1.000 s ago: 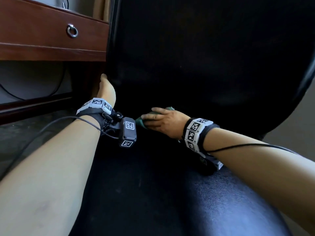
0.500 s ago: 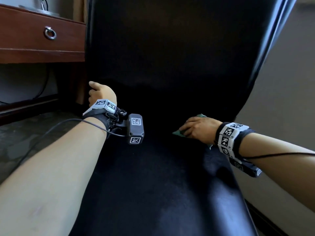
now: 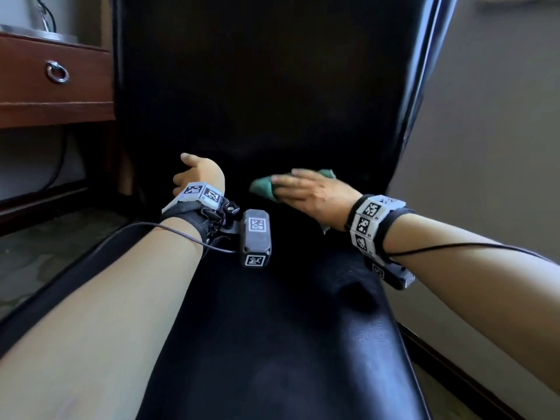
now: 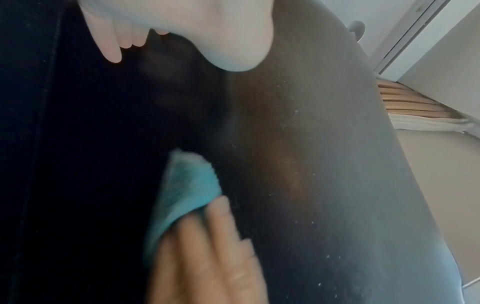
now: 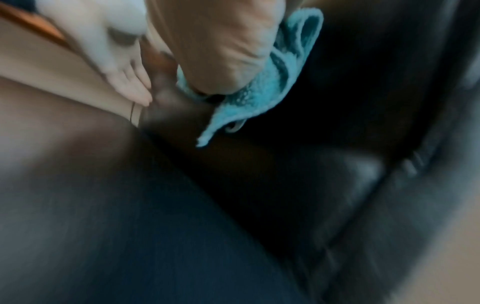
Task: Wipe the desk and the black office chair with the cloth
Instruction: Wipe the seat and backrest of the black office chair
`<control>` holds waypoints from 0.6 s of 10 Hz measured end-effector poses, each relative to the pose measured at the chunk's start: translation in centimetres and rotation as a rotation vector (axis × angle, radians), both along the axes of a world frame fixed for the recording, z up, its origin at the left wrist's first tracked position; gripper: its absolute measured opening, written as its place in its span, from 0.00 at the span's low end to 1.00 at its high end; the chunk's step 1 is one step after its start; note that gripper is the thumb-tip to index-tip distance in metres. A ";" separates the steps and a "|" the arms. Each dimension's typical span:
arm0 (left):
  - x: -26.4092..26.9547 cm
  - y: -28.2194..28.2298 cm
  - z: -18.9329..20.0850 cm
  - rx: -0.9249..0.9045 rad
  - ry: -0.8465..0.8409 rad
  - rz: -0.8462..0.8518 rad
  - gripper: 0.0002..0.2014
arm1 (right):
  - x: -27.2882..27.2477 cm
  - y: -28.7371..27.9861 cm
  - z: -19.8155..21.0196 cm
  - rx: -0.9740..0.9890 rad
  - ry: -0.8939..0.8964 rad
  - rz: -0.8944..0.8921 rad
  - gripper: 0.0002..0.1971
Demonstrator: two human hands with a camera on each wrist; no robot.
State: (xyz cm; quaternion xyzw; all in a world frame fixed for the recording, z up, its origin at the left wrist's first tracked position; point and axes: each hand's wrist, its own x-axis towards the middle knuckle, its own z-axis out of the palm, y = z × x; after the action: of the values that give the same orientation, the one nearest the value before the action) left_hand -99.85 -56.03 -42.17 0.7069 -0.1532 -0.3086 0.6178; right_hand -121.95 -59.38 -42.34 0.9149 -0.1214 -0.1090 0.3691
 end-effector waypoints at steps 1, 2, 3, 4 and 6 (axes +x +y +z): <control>0.5 -0.6 -0.1 0.001 0.102 0.225 0.31 | -3.3 -1.7 -3.4 0.133 -0.037 0.044 0.18; 2.2 -0.6 -0.2 -0.022 0.048 0.250 0.31 | -5.5 -3.0 -4.2 0.196 -0.078 0.056 0.19; 3.7 -0.5 0.7 -0.029 0.062 0.314 0.31 | -3.6 -2.6 -2.0 0.164 -0.174 0.243 0.20; 4.8 -0.1 1.4 -0.056 0.016 0.266 0.31 | 1.2 -1.6 3.6 0.008 -0.398 0.321 0.21; 9.1 0.9 3.5 -0.062 -0.130 0.280 0.31 | 12.2 -2.6 11.4 -0.007 -1.236 0.052 0.26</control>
State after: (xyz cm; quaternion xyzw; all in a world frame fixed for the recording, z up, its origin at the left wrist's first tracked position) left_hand -90.77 -55.11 -38.69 0.7204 -0.1023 -0.1685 0.6649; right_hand -109.75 -62.01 -30.93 0.8102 -0.2910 0.4507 0.2361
